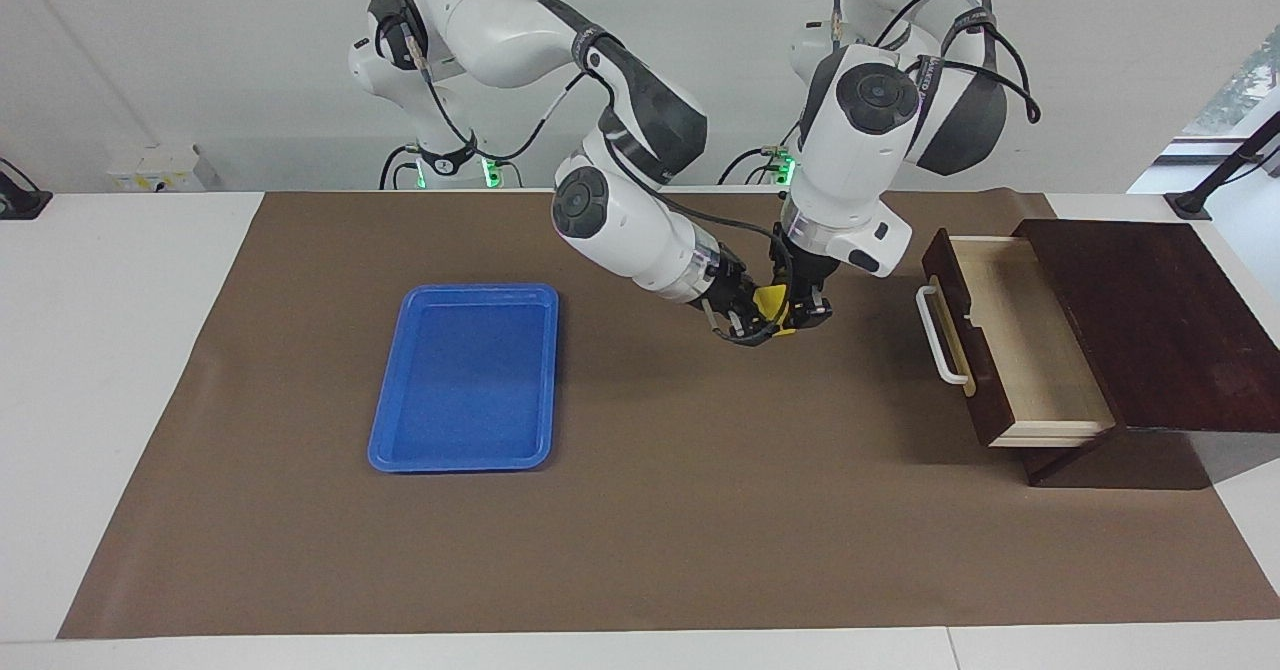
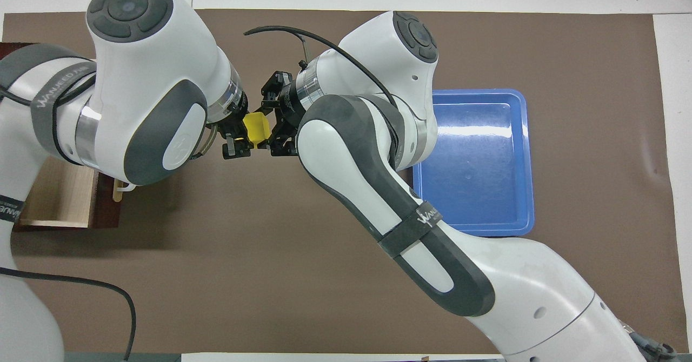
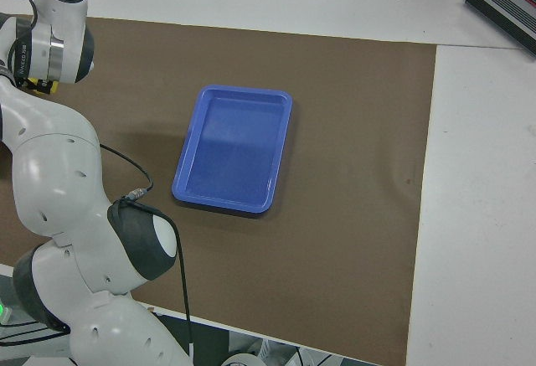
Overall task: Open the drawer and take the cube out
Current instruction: 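Grasp the yellow cube with the right gripper beside the left gripper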
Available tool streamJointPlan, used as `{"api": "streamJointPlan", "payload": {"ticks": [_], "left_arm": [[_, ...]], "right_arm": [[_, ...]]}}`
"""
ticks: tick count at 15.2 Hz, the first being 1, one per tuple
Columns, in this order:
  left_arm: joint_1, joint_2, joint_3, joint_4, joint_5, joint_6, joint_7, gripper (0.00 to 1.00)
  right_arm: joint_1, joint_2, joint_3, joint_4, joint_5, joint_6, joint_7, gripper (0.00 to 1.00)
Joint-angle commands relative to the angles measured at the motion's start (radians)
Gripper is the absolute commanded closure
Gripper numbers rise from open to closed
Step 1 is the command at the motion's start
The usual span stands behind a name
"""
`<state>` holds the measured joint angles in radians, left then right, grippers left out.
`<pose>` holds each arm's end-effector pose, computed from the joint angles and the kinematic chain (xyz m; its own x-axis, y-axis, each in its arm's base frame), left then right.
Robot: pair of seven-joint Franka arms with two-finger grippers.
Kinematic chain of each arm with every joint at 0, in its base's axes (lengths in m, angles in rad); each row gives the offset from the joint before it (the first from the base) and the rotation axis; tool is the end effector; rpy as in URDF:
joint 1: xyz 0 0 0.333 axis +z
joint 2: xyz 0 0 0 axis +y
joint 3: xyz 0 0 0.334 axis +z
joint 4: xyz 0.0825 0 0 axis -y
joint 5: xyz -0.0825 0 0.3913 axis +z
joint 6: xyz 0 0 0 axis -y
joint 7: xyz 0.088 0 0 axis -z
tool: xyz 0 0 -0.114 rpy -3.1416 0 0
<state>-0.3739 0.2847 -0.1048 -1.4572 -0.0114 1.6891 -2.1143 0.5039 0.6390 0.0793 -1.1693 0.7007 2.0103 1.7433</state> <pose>0.5840 -0.2949 0.5275 -0.0701 0.9975 -0.0082 0.9955 0.0694 -0.0649 0.6363 0.4486 0.4641 0.0994 -0.7373 -0.6682 -0.9877 -0.1544 0.0235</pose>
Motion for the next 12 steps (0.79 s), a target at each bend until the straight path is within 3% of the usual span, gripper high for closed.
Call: {"api": "streamJointPlan", "payload": {"ticks": [1,3,4,6,12], "left_arm": [[-0.011,-0.013,0.016,-0.011,-0.006,0.03,0.0,1.0],[-0.011,-0.013,0.016,-0.011,-0.005,0.034,0.004,1.0],[-0.011,-0.013,0.016,-0.011,-0.005,0.034,0.005,0.86],[-0.01,-0.015,0.016,-0.009,-0.002,0.03,0.013,0.0],[0.021,-0.033,0.025,-0.032,0.002,0.012,0.102,0.0]], "right_arm": [[-0.008,0.016,0.013,0.028,-0.024,-0.044,-0.001,1.0],[-0.011,0.016,0.013,0.028,-0.024,-0.045,-0.008,1.0],[-0.011,0.016,0.014,0.028,-0.024,-0.045,-0.008,1.0],[-0.013,0.016,0.014,0.03,-0.023,-0.045,-0.008,1.0],[-0.05,0.013,0.019,0.031,-0.017,-0.065,-0.01,1.0]]}}
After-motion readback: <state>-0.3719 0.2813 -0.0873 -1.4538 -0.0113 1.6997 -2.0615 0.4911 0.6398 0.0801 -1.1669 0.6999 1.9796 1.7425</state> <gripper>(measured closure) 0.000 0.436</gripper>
